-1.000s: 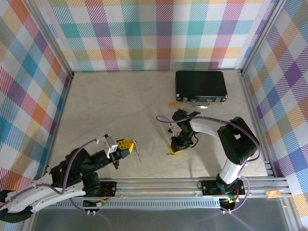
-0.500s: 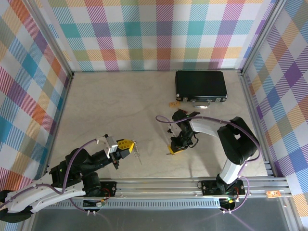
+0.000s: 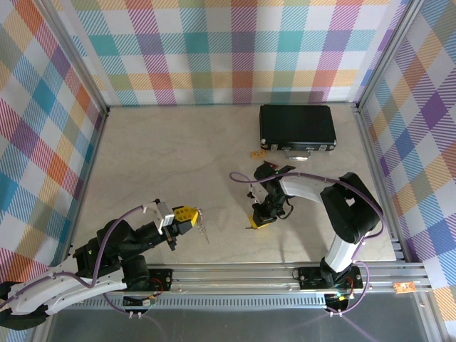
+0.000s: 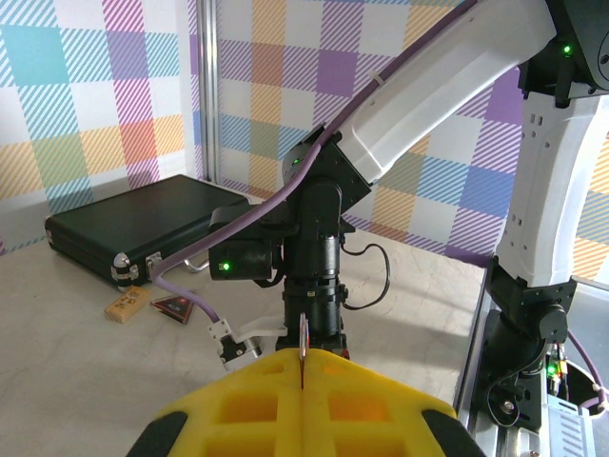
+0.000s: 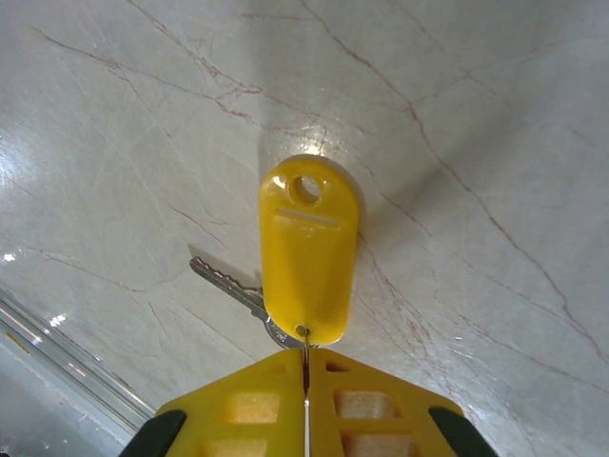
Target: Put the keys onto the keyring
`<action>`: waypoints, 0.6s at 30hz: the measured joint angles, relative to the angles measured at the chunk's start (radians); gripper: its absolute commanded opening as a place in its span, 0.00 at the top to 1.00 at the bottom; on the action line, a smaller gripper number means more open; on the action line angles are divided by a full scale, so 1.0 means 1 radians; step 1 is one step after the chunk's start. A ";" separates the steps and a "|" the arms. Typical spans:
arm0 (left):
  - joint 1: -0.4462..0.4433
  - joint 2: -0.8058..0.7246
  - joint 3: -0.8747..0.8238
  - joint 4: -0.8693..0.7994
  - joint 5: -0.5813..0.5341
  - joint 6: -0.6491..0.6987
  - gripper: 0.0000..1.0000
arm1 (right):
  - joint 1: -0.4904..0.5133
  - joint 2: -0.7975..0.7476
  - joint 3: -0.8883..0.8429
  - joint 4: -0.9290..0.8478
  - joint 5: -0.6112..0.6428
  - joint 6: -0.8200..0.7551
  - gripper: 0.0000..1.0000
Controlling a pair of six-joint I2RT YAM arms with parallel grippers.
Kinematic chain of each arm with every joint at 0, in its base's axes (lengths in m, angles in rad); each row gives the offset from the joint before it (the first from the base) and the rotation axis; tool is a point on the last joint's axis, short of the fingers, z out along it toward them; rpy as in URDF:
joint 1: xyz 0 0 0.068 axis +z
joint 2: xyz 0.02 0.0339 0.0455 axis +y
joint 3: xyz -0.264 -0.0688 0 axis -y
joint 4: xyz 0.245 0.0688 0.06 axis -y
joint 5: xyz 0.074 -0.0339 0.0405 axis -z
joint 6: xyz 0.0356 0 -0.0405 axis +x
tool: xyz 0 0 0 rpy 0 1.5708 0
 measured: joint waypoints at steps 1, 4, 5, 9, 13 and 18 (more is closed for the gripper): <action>0.000 0.000 0.000 0.000 0.000 0.000 1.00 | 0.003 -0.003 0.000 0.000 0.000 0.000 0.96; 0.000 0.000 0.000 0.000 0.000 0.000 1.00 | 0.023 -0.036 0.000 0.001 0.003 -0.004 1.00; 0.000 0.001 0.000 0.000 0.000 0.000 1.00 | 0.033 -0.058 -0.001 0.003 0.006 -0.005 1.00; 0.000 0.015 0.005 -0.001 0.003 0.000 1.00 | 0.079 -0.230 -0.018 0.039 0.016 -0.019 1.00; 0.000 0.036 0.026 -0.003 0.014 0.000 1.00 | 0.127 -0.449 -0.039 0.122 0.019 -0.037 1.00; 0.000 0.054 0.071 -0.007 0.074 0.005 1.00 | 0.251 -0.692 -0.054 0.240 0.019 -0.098 1.00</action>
